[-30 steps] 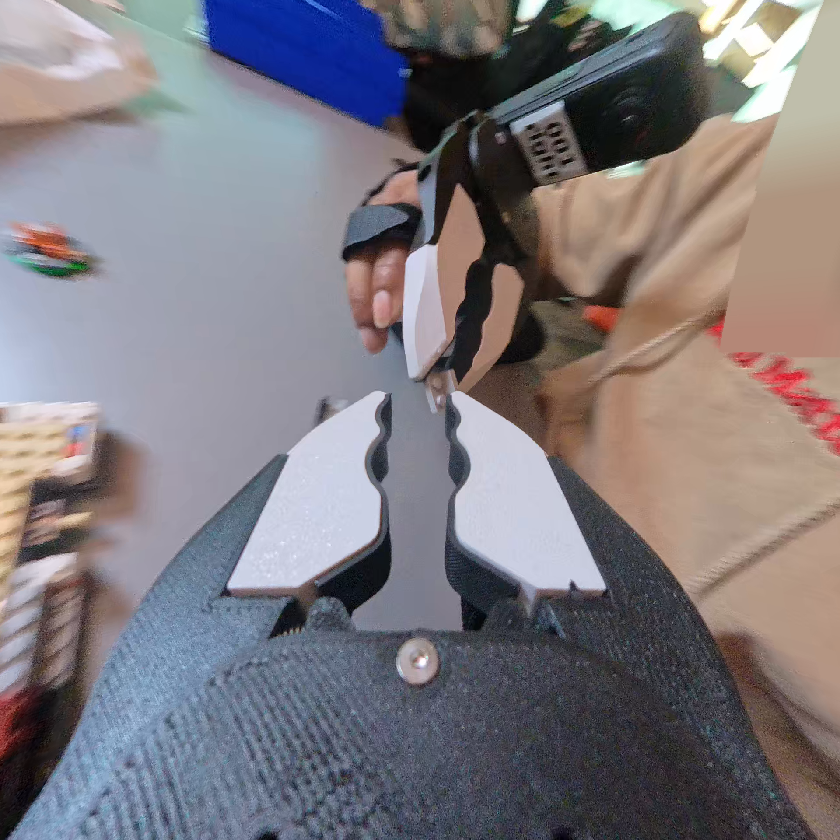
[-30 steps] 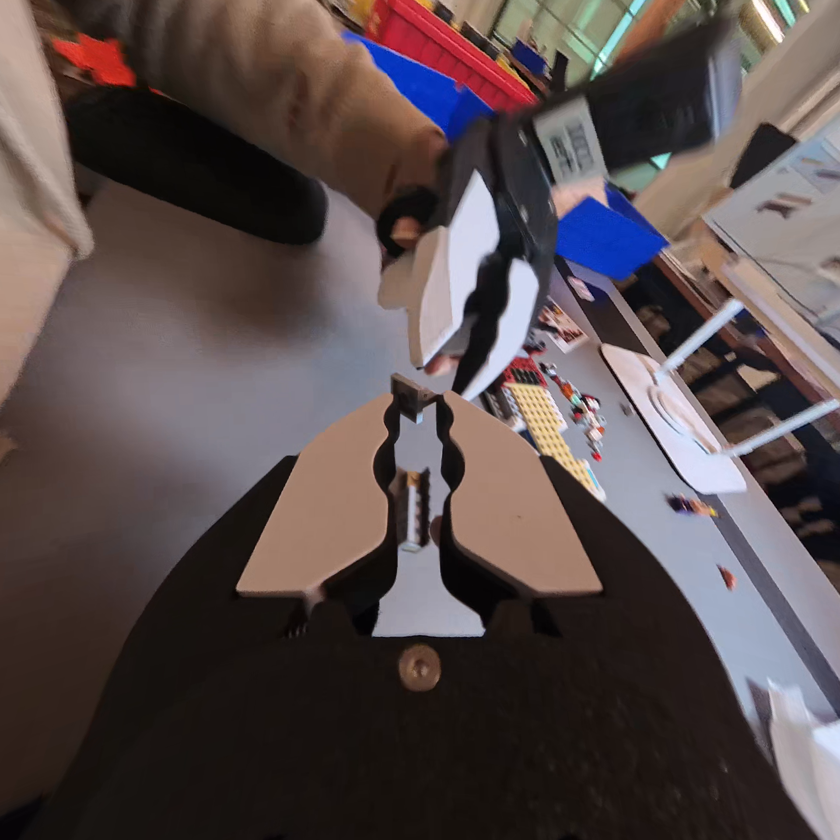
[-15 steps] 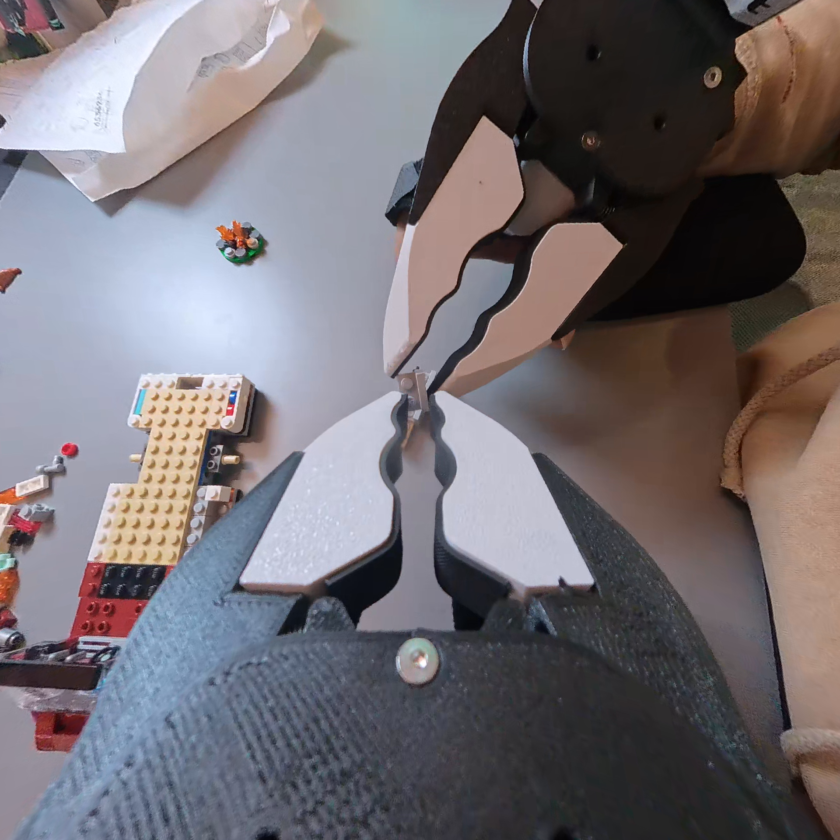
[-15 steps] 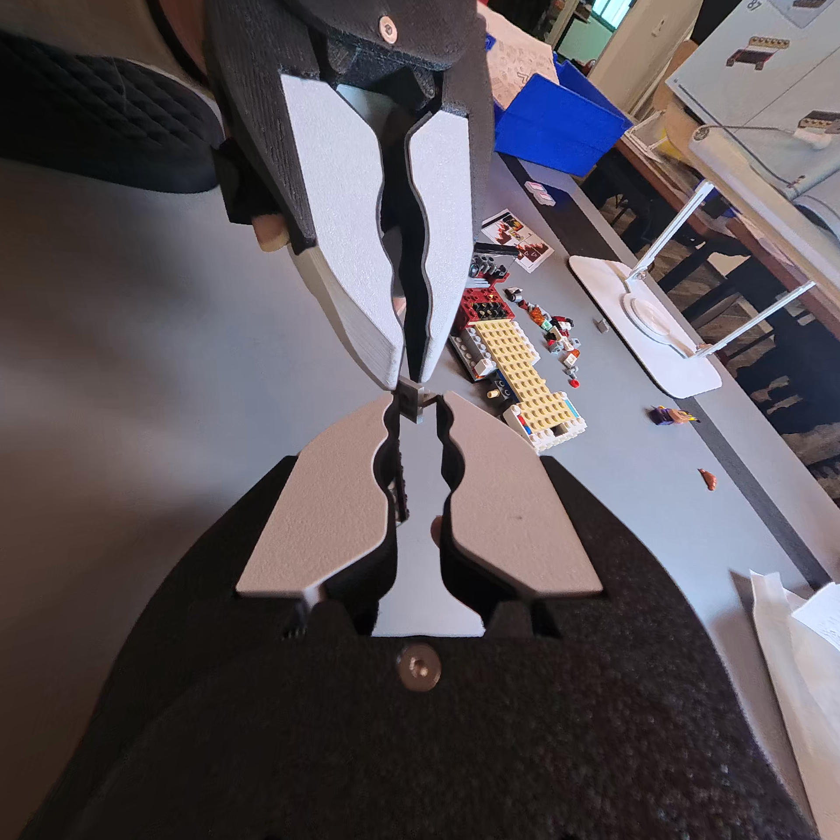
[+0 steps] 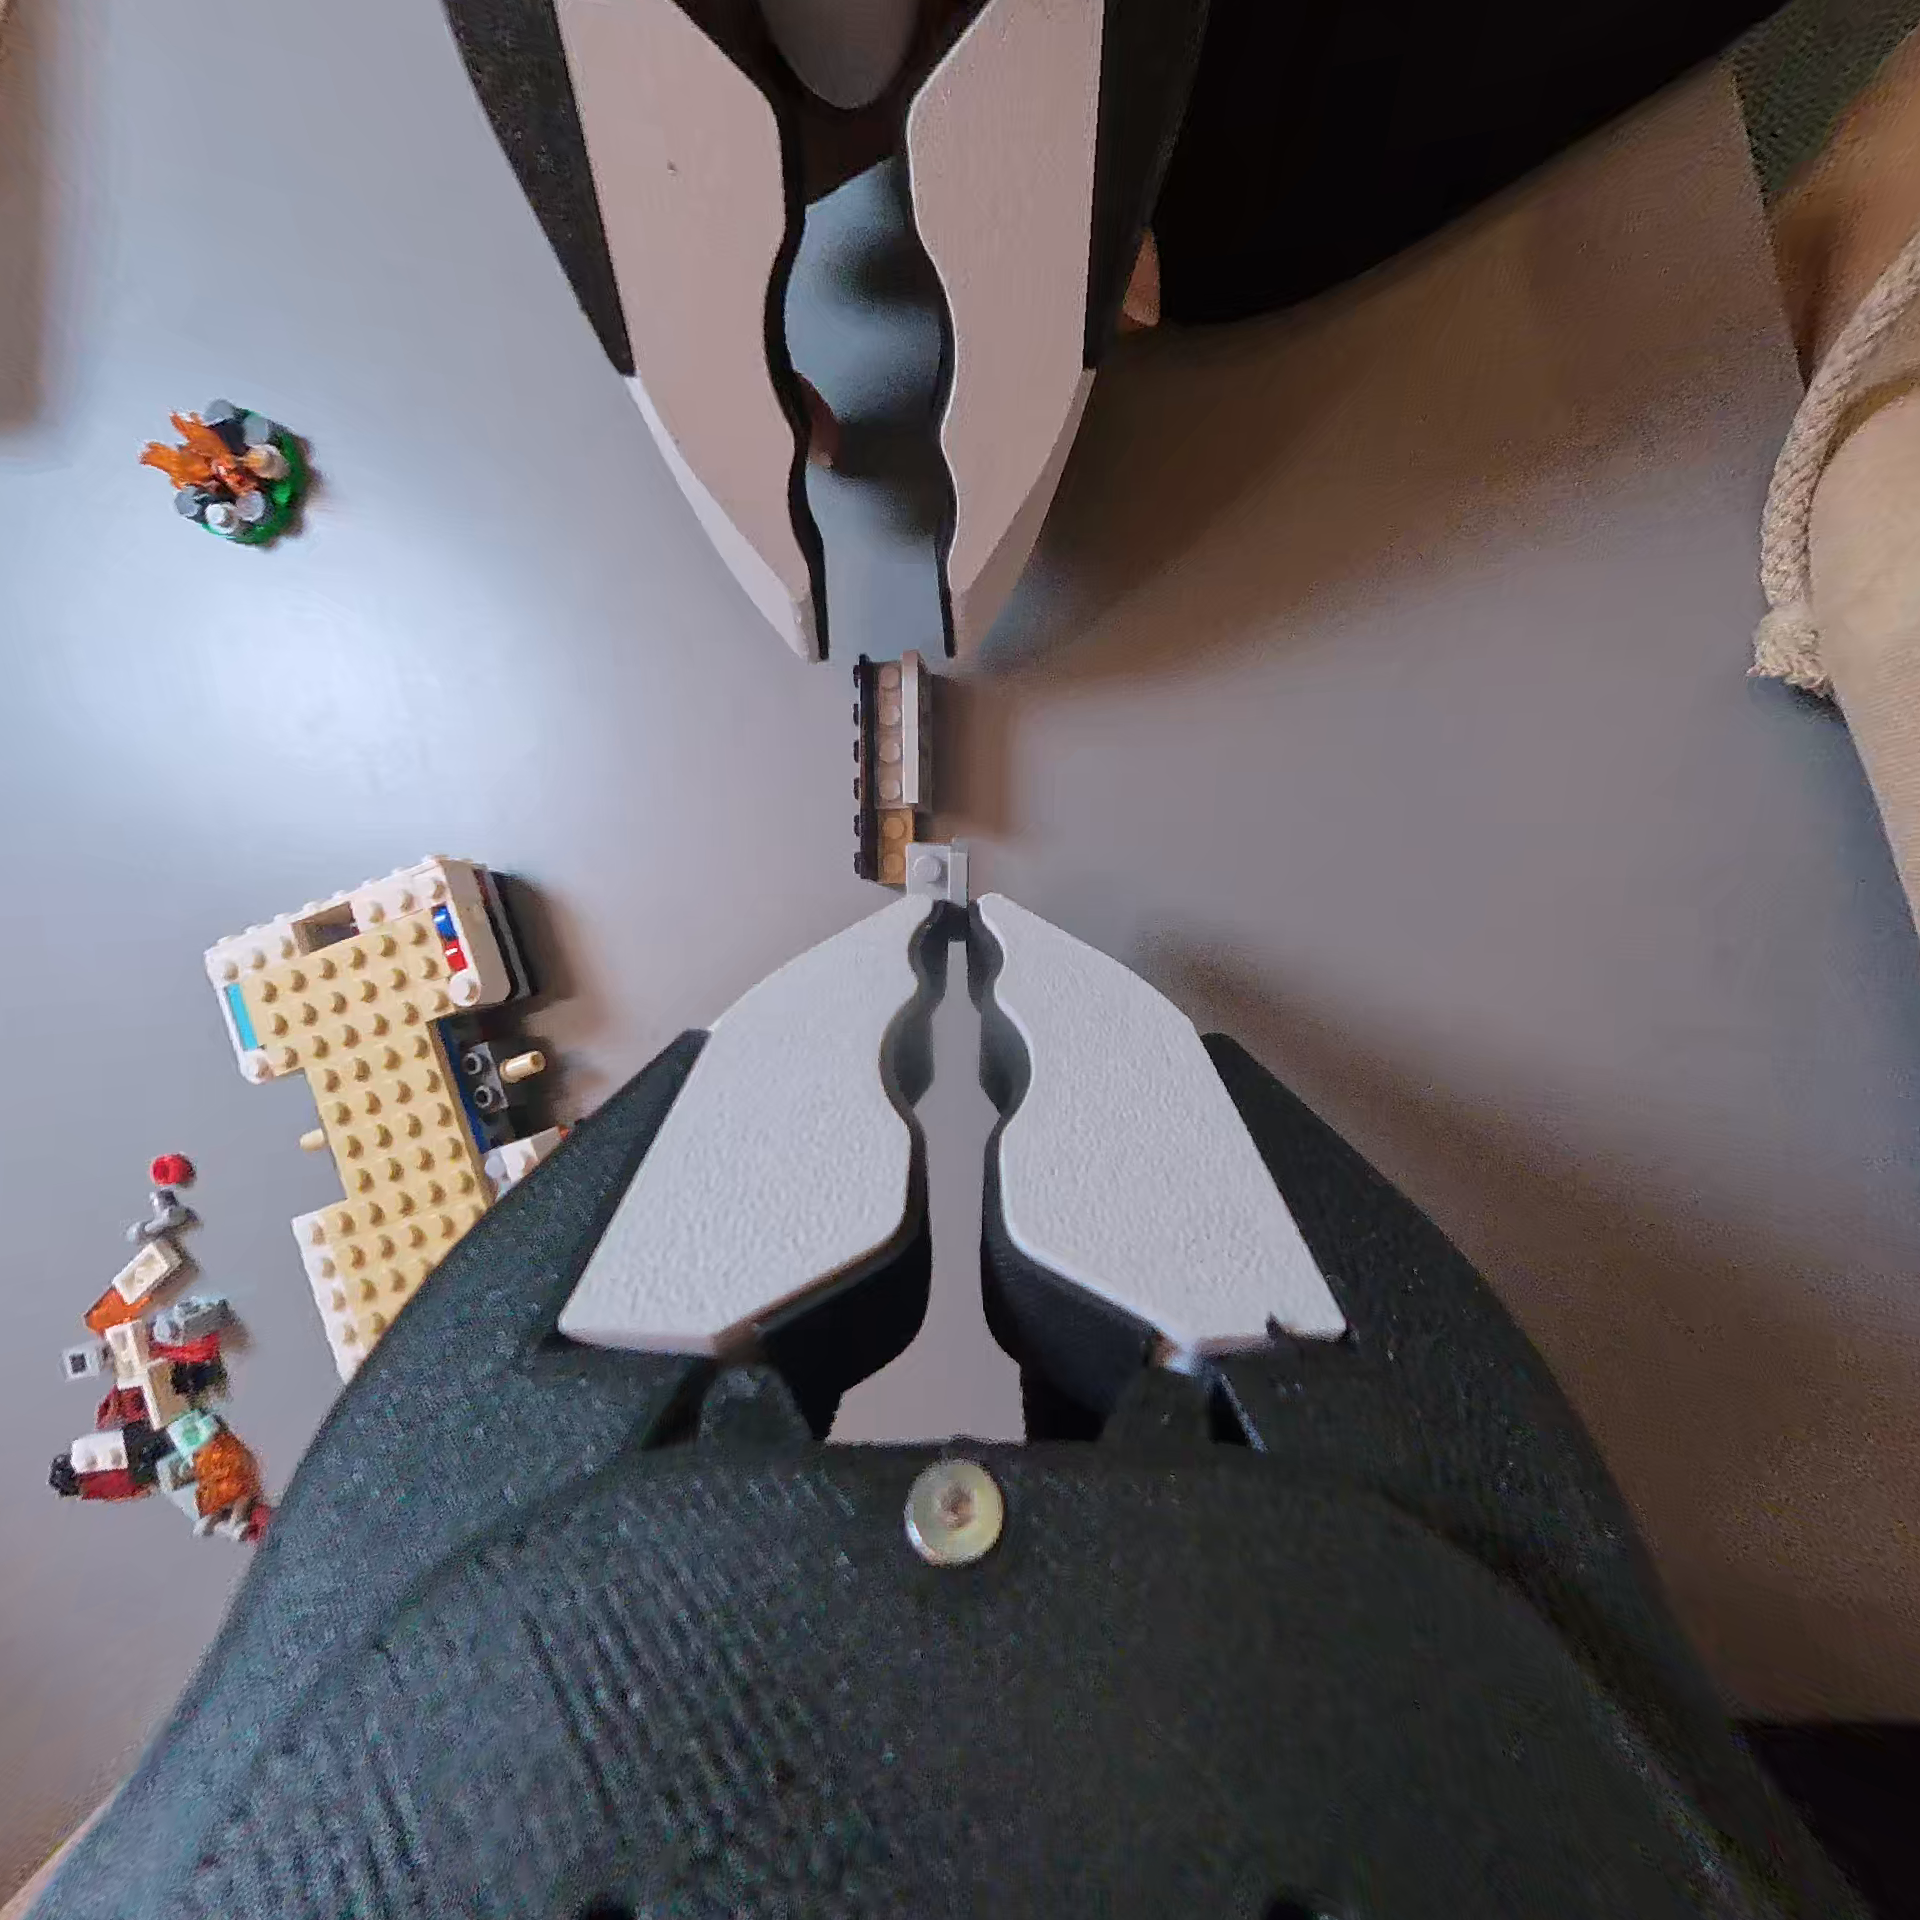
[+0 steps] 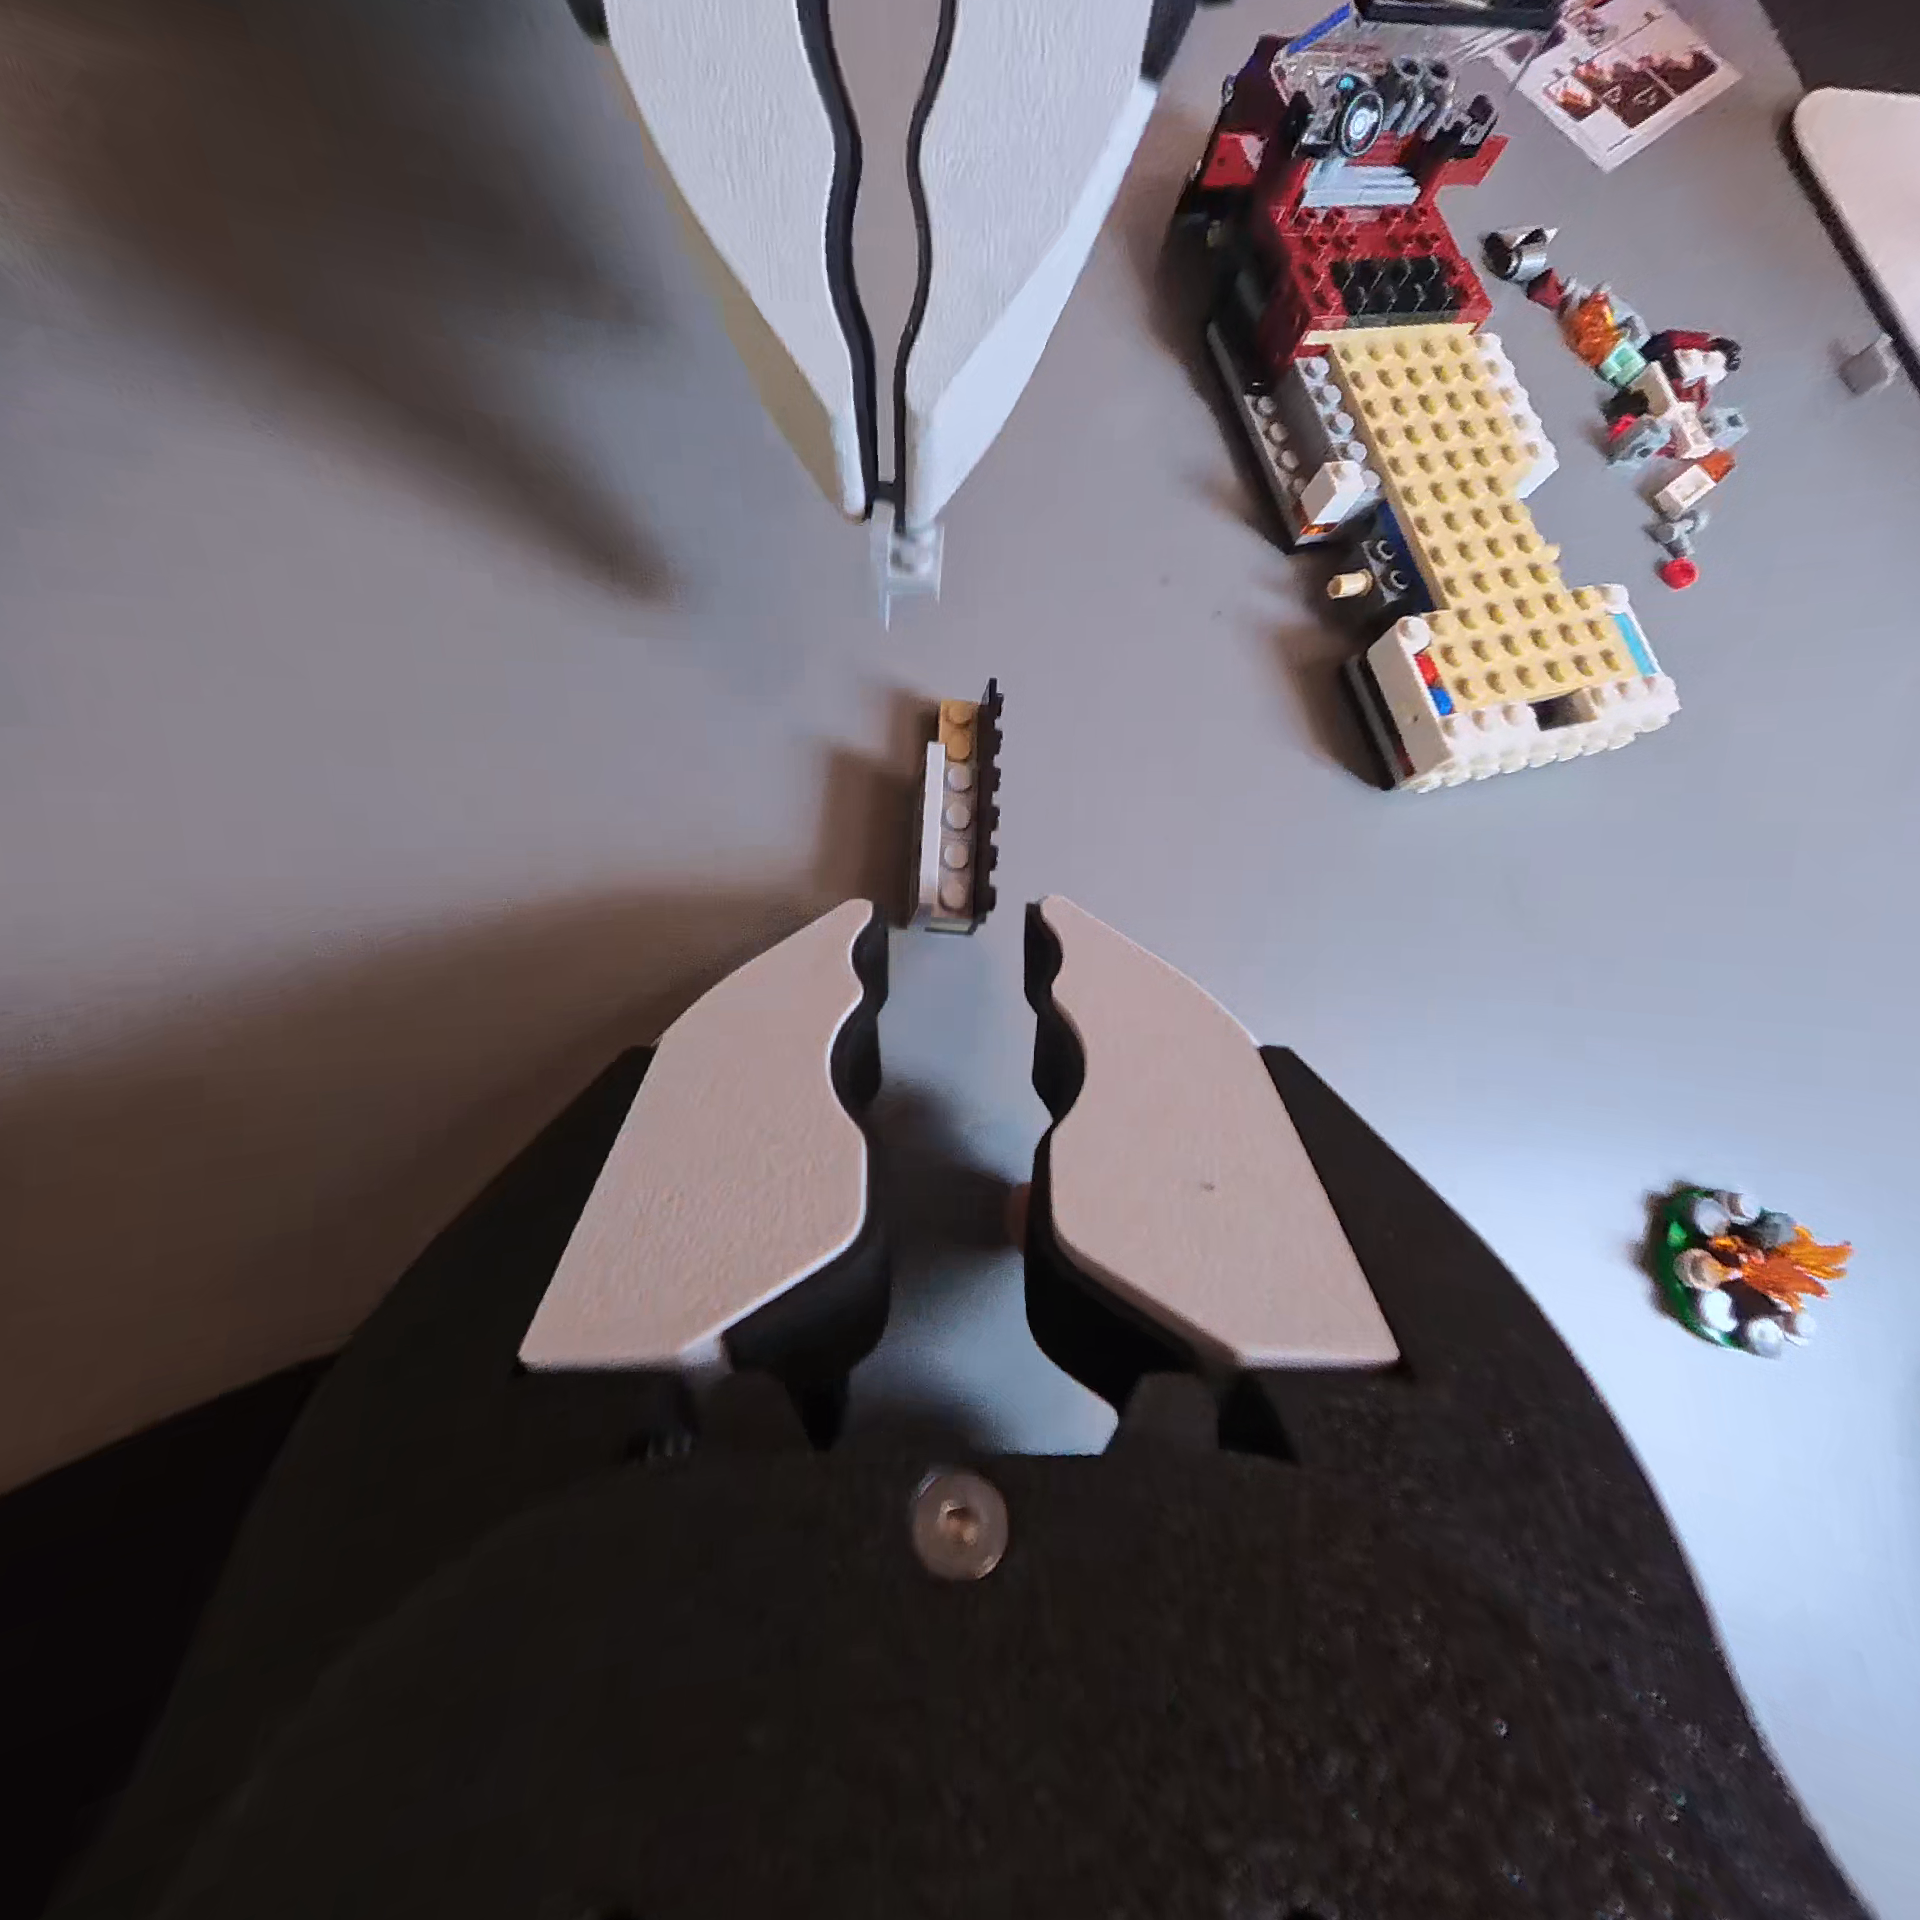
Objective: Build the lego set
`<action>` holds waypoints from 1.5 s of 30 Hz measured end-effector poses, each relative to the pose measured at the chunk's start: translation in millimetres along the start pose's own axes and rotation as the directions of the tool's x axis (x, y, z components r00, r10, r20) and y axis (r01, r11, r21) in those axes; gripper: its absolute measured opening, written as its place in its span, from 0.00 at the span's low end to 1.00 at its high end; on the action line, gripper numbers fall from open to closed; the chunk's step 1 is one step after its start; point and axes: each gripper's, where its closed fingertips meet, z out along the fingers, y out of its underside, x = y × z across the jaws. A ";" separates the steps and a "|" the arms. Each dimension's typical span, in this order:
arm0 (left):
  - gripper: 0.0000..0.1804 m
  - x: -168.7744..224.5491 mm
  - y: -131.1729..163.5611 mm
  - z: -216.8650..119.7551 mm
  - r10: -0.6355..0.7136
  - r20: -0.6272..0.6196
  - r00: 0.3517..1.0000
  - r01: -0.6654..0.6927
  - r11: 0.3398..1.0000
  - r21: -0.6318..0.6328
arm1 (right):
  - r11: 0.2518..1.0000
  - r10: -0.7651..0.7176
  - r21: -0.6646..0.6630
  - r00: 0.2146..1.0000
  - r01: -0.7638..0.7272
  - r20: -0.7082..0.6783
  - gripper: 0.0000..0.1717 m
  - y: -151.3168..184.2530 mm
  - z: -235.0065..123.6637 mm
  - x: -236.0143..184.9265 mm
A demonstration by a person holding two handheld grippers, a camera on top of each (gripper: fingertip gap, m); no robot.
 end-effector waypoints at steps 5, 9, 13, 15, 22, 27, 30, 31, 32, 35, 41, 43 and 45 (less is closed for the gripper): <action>0.02 -2.4 1.8 15.1 0.023 -0.050 0.999 -0.024 0.999 -0.028 | 0.993 0.003 -0.122 1.000 0.000 0.027 0.13 3.7 6.6 1.0; 0.02 -4.9 6.2 21.1 0.036 -0.068 0.997 -0.041 0.997 -0.062 | 0.989 0.031 -0.144 0.999 -0.027 0.024 0.09 2.8 9.3 2.4; 0.02 -7.3 8.6 25.7 0.031 -0.096 0.995 -0.039 0.996 -0.080 | 0.987 0.063 -0.151 0.998 -0.060 0.017 0.09 2.2 9.8 1.1; 0.02 -6.9 8.8 27.5 0.019 -0.122 0.992 -0.030 0.996 -0.088 | 0.985 0.078 -0.153 0.997 -0.074 0.017 0.09 1.8 9.9 -0.2; 0.02 -9.0 8.9 28.1 -0.052 -0.190 0.980 0.023 0.988 -0.151 | 0.985 0.100 -0.145 0.995 -0.097 0.015 0.09 1.6 10.0 -0.2; 0.02 -10.7 9.8 27.6 -0.097 -0.245 0.965 0.040 0.973 -0.229 | 0.985 0.118 -0.125 0.993 -0.115 0.011 0.09 0.7 9.7 0.9; 0.02 -11.5 9.3 28.2 -0.089 -0.258 0.962 0.023 0.968 -0.252 | 0.987 0.122 -0.106 0.992 -0.121 0.009 0.09 0.6 8.6 1.4; 0.02 -11.8 9.2 28.3 -0.096 -0.260 0.961 0.026 0.966 -0.259 | 0.987 0.129 -0.100 0.992 -0.128 0.011 0.09 0.4 8.1 1.5; 0.02 -12.0 9.0 28.6 -0.096 -0.260 0.961 0.025 0.965 -0.262 | 0.987 0.130 -0.094 0.991 -0.129 0.012 0.09 0.4 7.7 1.5; 0.02 -12.5 7.5 30.1 -0.063 -0.242 0.968 -0.002 0.966 -0.258 | 0.990 0.134 -0.038 0.991 -0.133 0.015 0.10 -2.4 4.5 1.6; 0.02 -12.5 7.5 30.3 -0.028 -0.226 0.974 -0.033 0.964 -0.263 | 0.989 0.140 0.047 0.990 -0.139 -0.015 0.18 -3.8 -4.5 5.1; 0.02 -12.8 7.0 30.7 0.001 -0.227 0.974 -0.063 0.962 -0.267 | 0.989 0.138 0.058 0.990 -0.136 -0.032 0.18 -5.5 -4.2 6.6; 0.02 -13.2 6.5 31.3 0.035 -0.221 0.975 -0.094 0.960 -0.264 | 0.988 0.143 0.070 0.989 -0.140 -0.041 0.18 -5.7 -5.4 7.8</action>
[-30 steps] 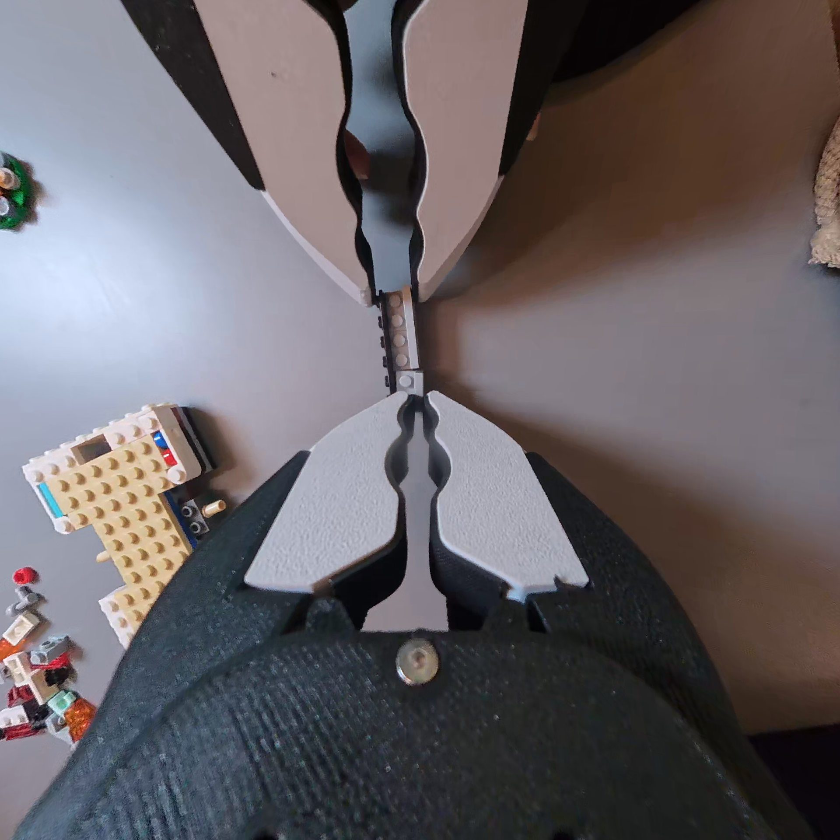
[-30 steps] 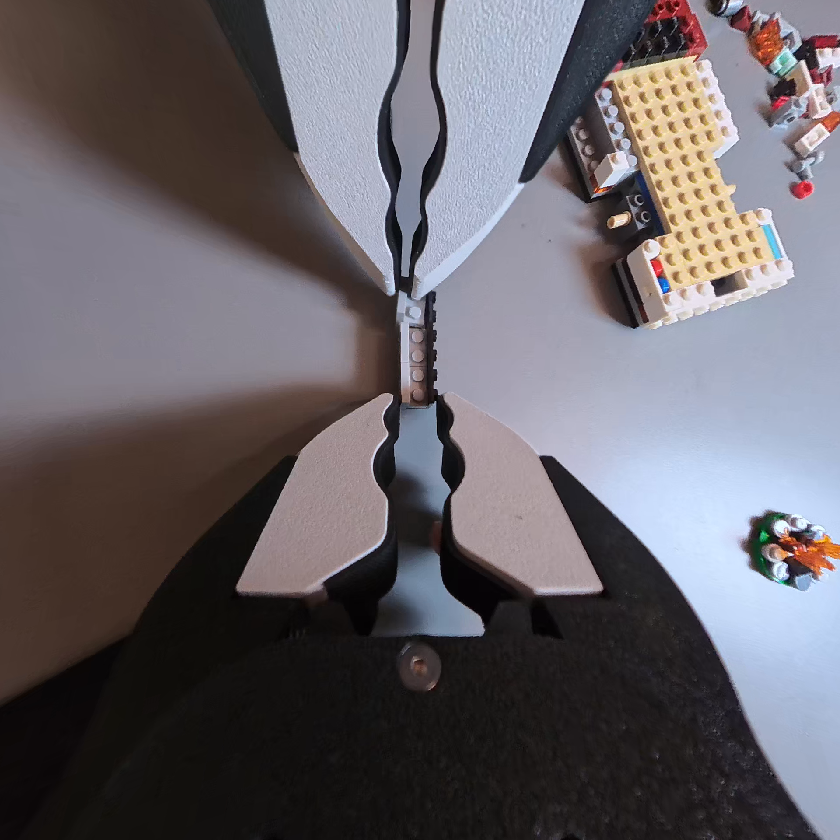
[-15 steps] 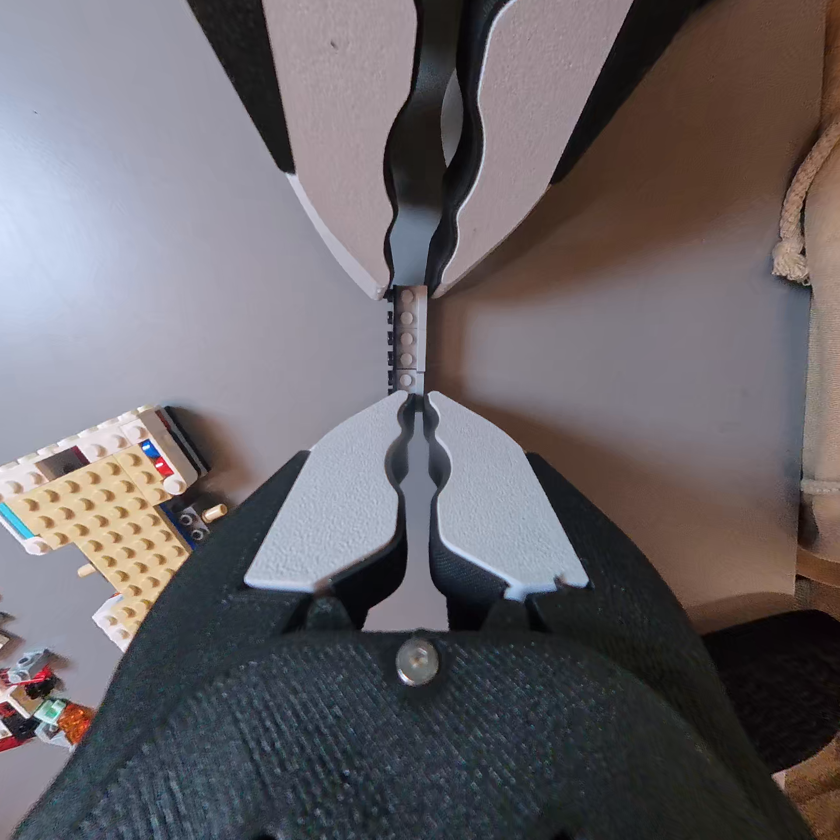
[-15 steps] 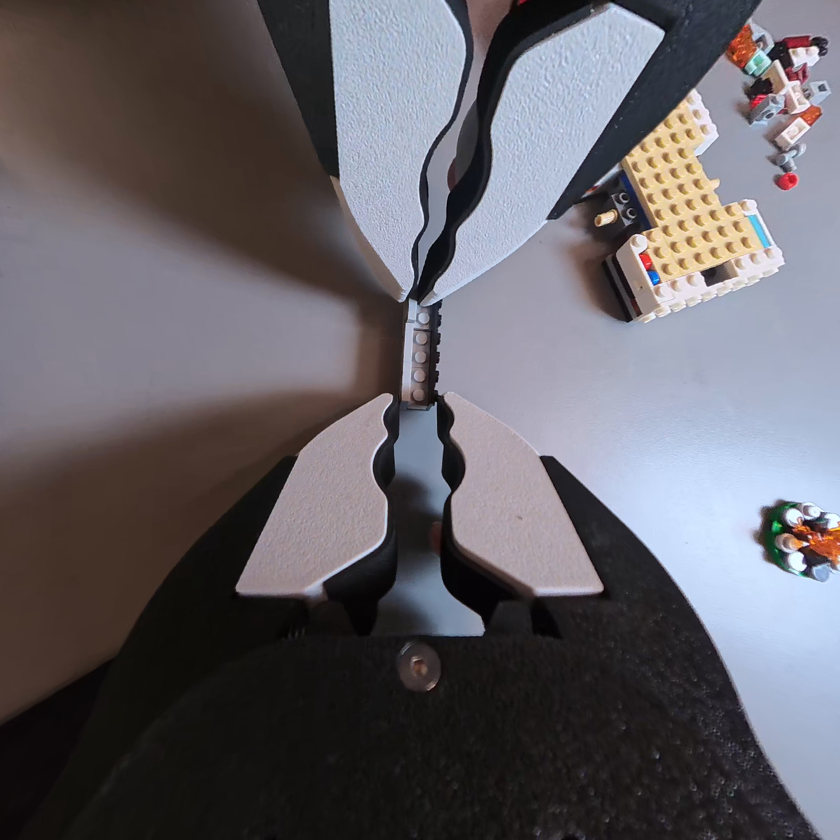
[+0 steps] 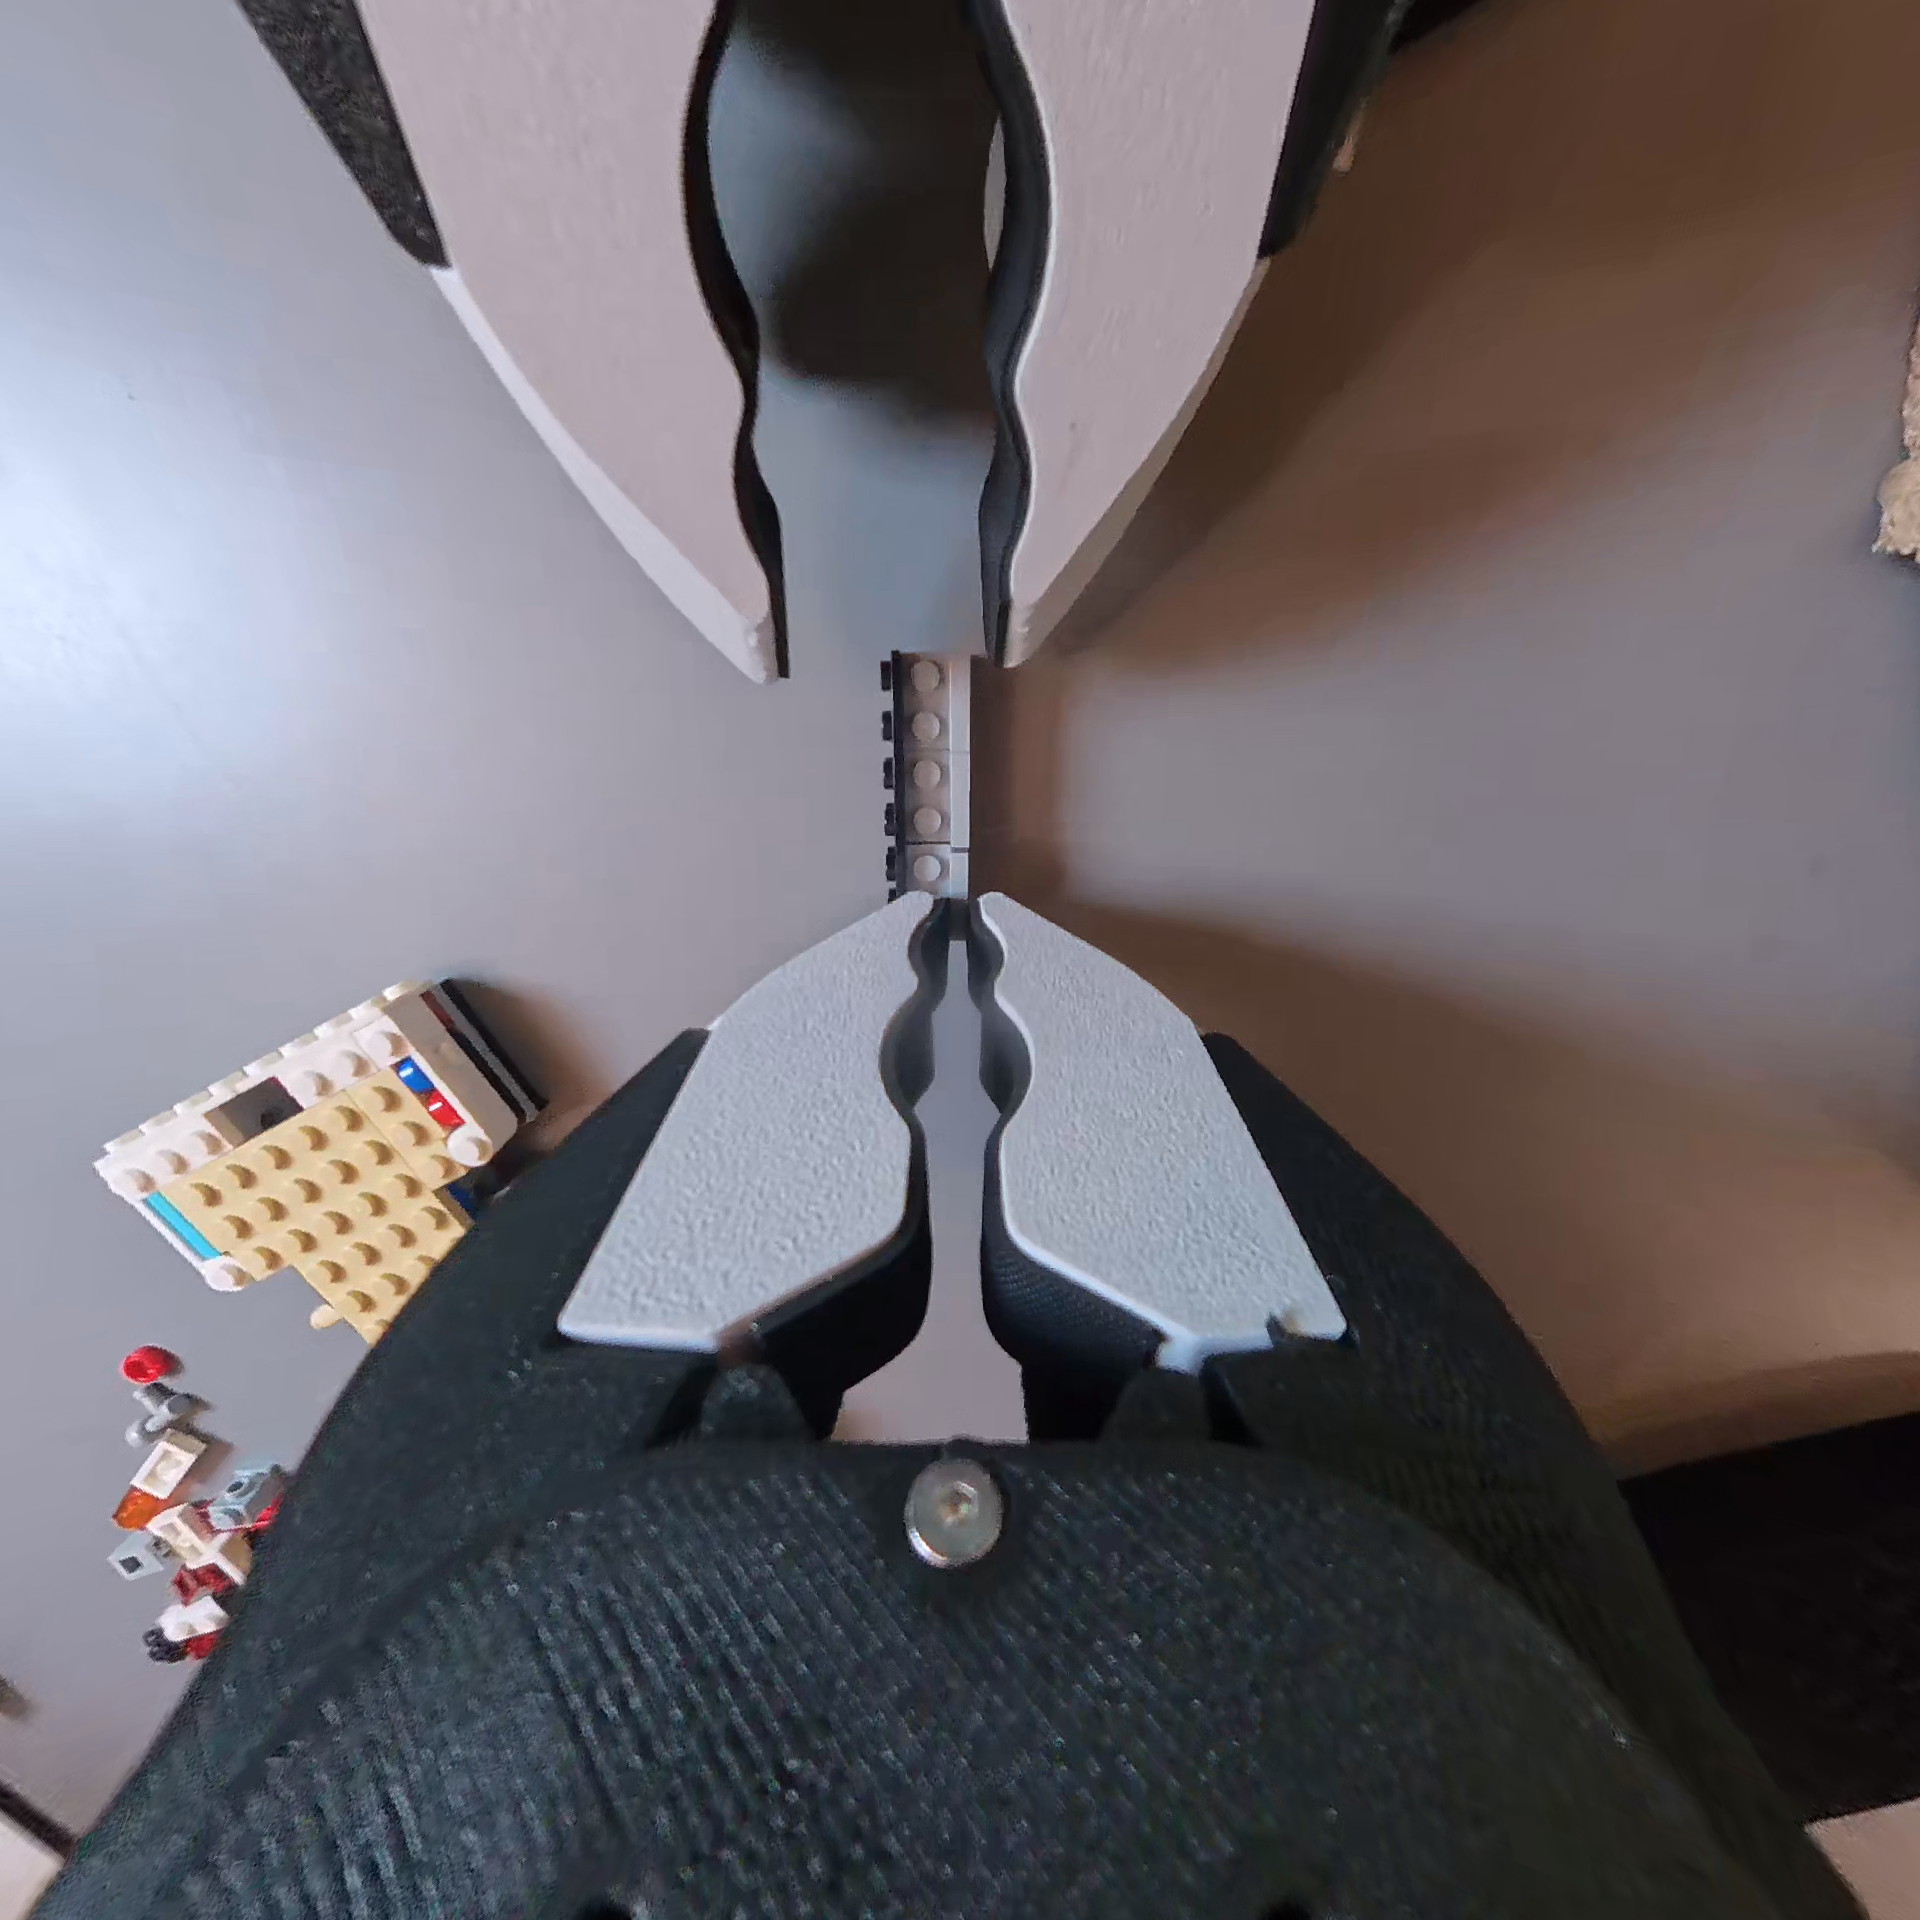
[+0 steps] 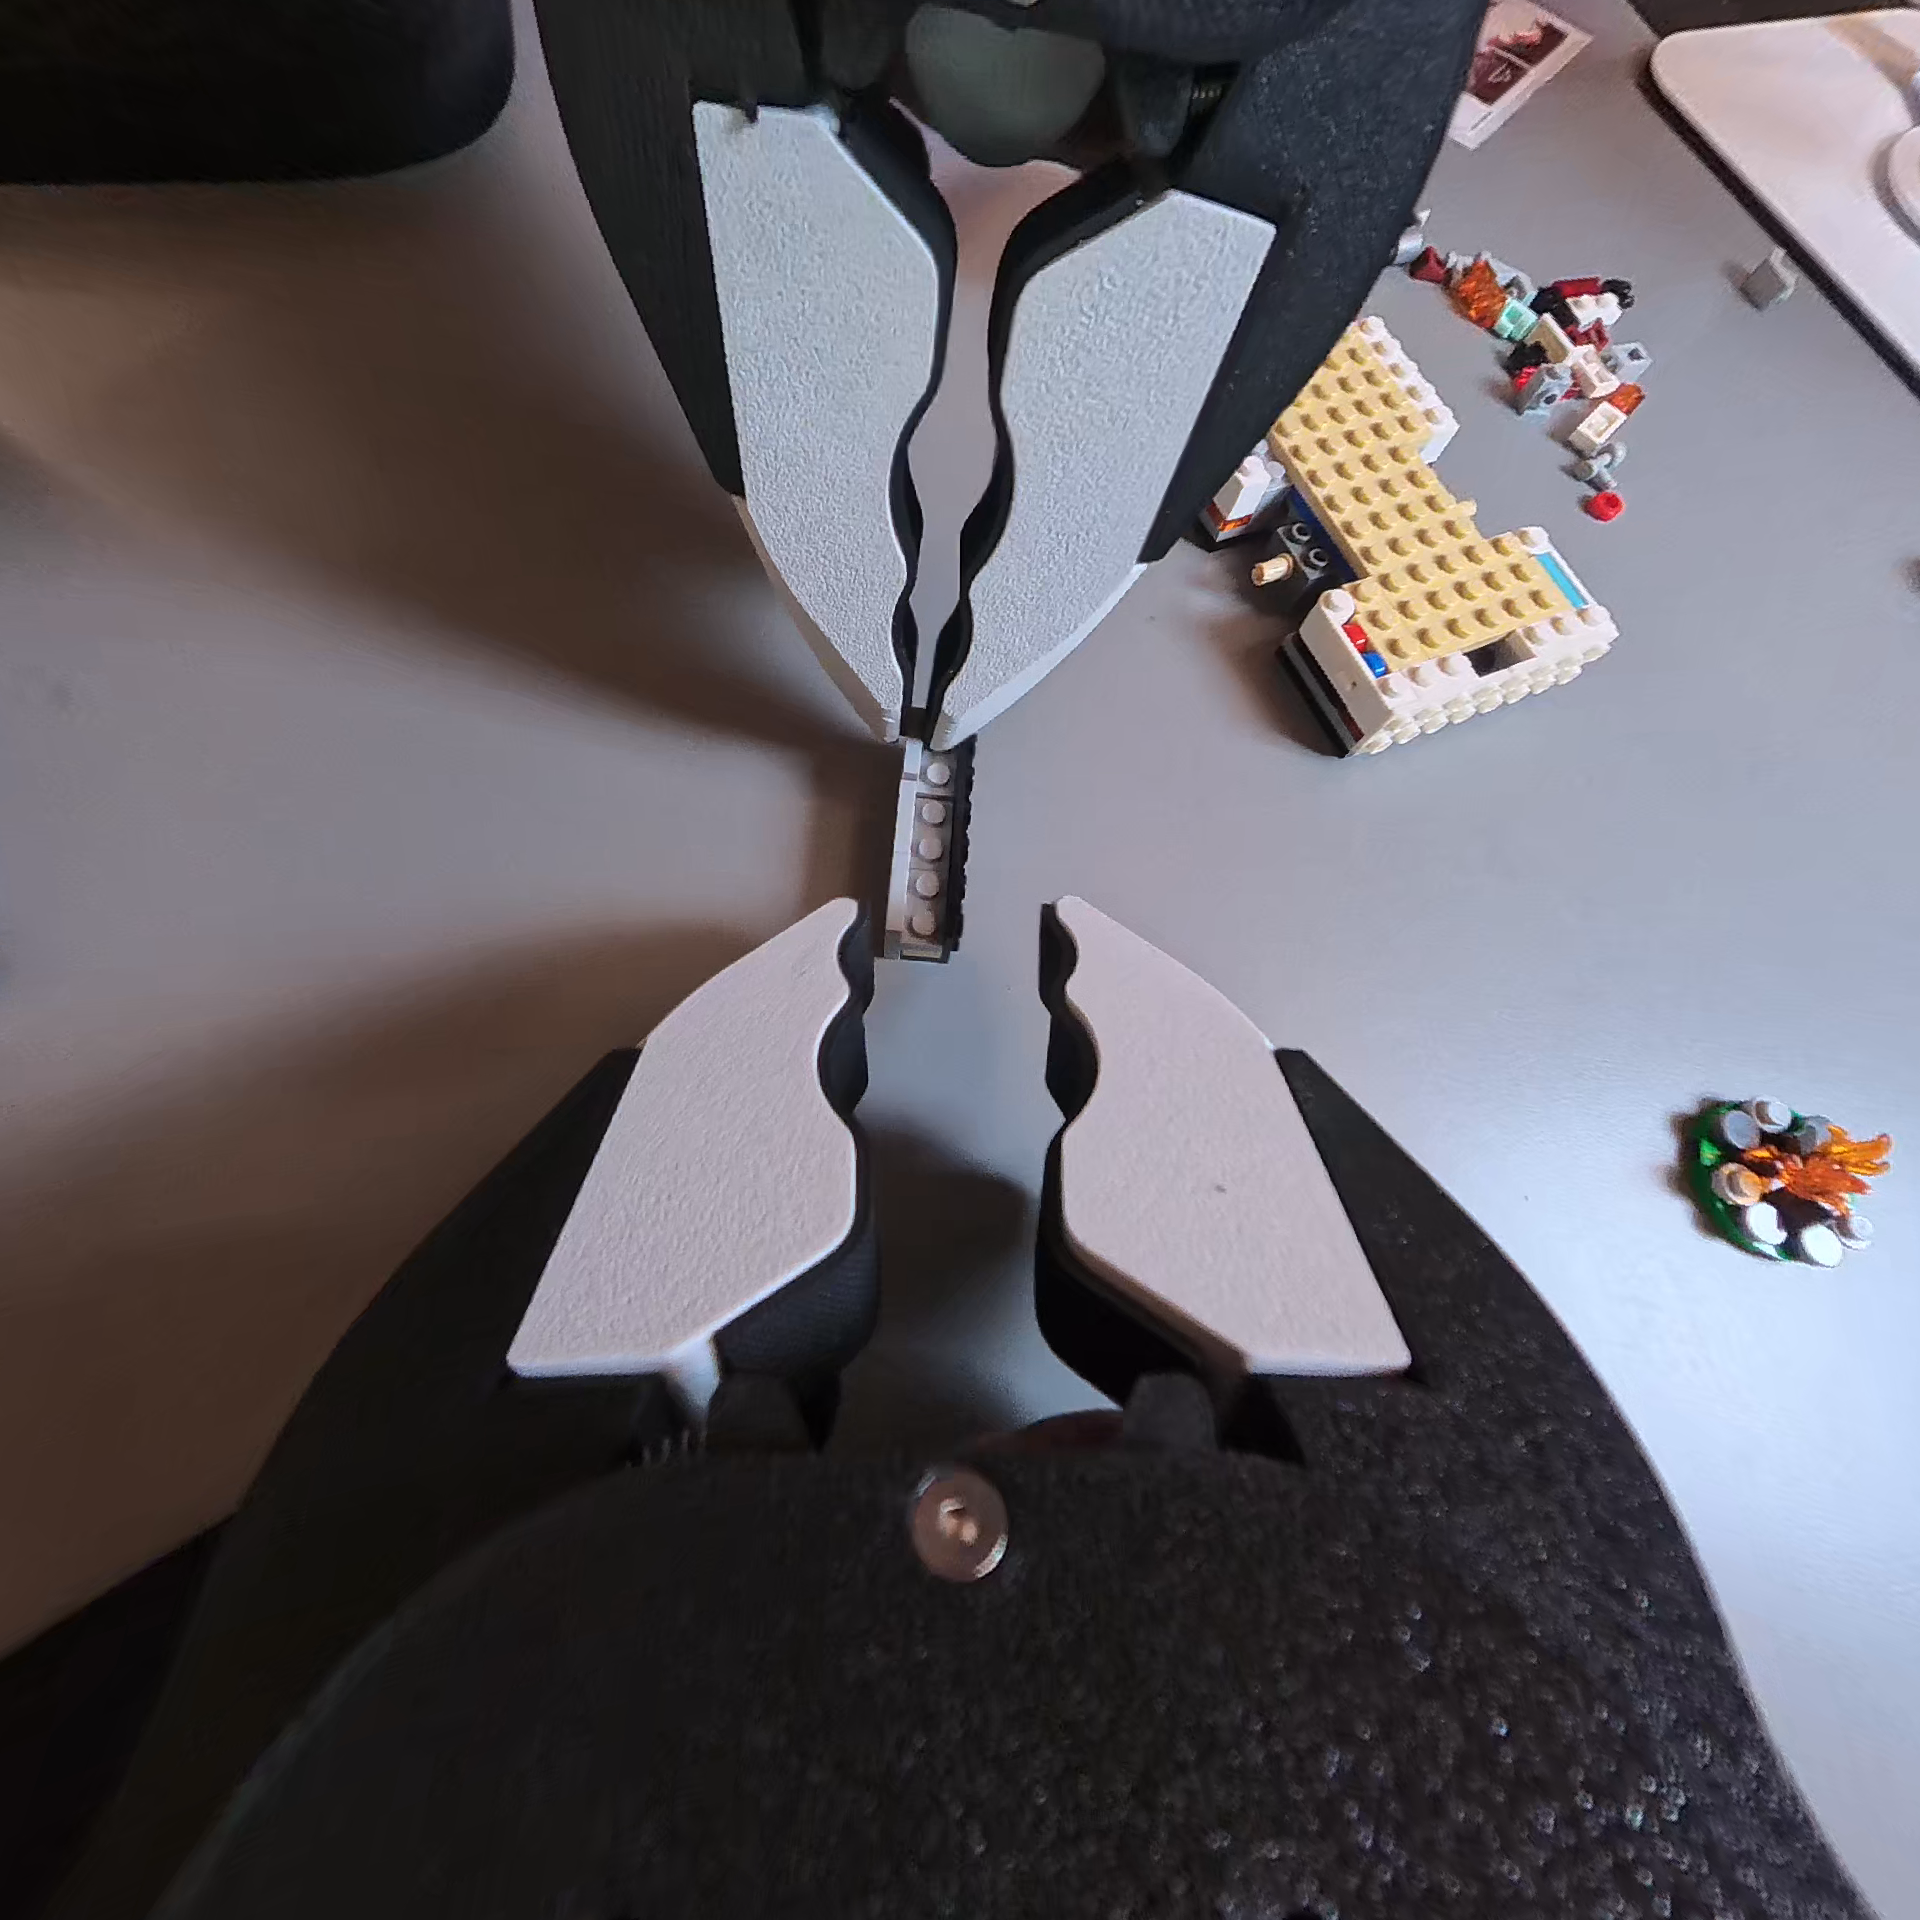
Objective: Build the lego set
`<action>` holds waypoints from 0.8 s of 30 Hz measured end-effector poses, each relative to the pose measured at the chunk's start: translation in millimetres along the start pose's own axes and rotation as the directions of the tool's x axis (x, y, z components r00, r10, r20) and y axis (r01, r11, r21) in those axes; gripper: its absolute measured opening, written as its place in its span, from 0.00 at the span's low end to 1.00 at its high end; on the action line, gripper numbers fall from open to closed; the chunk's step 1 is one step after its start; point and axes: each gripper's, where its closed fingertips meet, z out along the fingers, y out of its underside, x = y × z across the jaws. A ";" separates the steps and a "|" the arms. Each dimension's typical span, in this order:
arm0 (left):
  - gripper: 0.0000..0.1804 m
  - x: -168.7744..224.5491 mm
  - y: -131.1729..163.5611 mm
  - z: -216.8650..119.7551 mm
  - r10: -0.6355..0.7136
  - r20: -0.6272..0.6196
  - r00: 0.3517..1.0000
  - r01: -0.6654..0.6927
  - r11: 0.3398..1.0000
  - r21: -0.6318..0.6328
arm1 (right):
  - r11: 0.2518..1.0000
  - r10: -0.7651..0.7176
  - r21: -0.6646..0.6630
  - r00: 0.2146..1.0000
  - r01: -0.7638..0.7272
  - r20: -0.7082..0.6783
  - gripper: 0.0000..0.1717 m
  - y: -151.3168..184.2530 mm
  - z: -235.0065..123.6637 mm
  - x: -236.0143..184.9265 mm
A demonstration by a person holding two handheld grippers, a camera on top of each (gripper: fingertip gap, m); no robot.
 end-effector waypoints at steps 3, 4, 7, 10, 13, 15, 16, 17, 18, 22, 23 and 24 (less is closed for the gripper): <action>0.02 -0.4 -0.1 0.2 0.038 0.019 0.999 -0.037 0.999 -0.002 | 1.000 -0.006 0.022 1.000 0.006 0.000 0.19 -1.7 -2.7 -0.4; 0.02 -0.5 -0.1 0.3 0.058 0.027 0.998 -0.058 0.998 -0.004 | 1.000 -0.007 0.010 1.000 0.007 0.008 0.19 -0.1 -1.2 -1.6; 0.02 -1.3 -1.3 0.7 0.103 0.045 0.994 -0.103 0.995 -0.004 | 0.999 -0.011 -0.049 1.000 0.013 0.027 0.19 6.5 4.9 -4.0; 0.02 -2.2 -2.2 0.8 0.113 0.052 0.992 -0.113 0.994 0.001 | 0.998 -0.001 -0.057 0.999 0.003 0.034 0.14 7.1 5.8 -3.6; 0.02 -2.9 -2.5 0.9 0.113 0.053 0.992 -0.113 0.994 0.004 | 0.998 -0.008 -0.061 0.999 0.010 0.038 0.09 7.4 6.0 -4.6; 0.02 -3.1 -2.5 0.9 0.112 0.050 0.992 -0.112 0.994 -0.001 | 0.998 0.000 -0.060 0.999 0.002 0.042 0.09 7.5 6.2 -4.3; 0.02 -3.2 -2.5 1.0 0.110 0.048 0.993 -0.110 0.994 -0.004 | 0.998 0.007 -0.059 0.999 -0.004 0.046 0.09 7.5 6.1 -4.0; 0.02 -3.3 -2.4 1.0 0.104 0.044 0.994 -0.104 0.995 -0.007 | 0.998 0.010 -0.056 0.999 -0.008 0.049 0.09 7.4 6.1 -3.9; 0.02 -3.4 -2.5 1.0 0.094 0.037 0.995 -0.094 0.996 -0.010 | 0.999 0.011 -0.053 0.999 -0.009 0.051 0.09 7.4 6.1 -3.8; 0.02 -3.7 -2.5 1.3 0.080 0.022 0.997 -0.079 0.997 -0.014 | 0.999 0.017 -0.044 0.998 -0.014 0.061 0.09 7.2 5.9 -4.3; 0.02 -3.9 -2.6 1.3 0.069 0.016 0.997 -0.069 0.998 -0.010 | 0.999 0.020 -0.041 0.998 -0.017 0.064 0.09 7.1 5.8 -4.2; 0.02 -3.9 -2.7 1.3 0.060 0.012 0.998 -0.060 0.998 -0.008 | 0.999 0.022 -0.038 0.998 -0.020 0.066 0.09 7.2 5.7 -4.0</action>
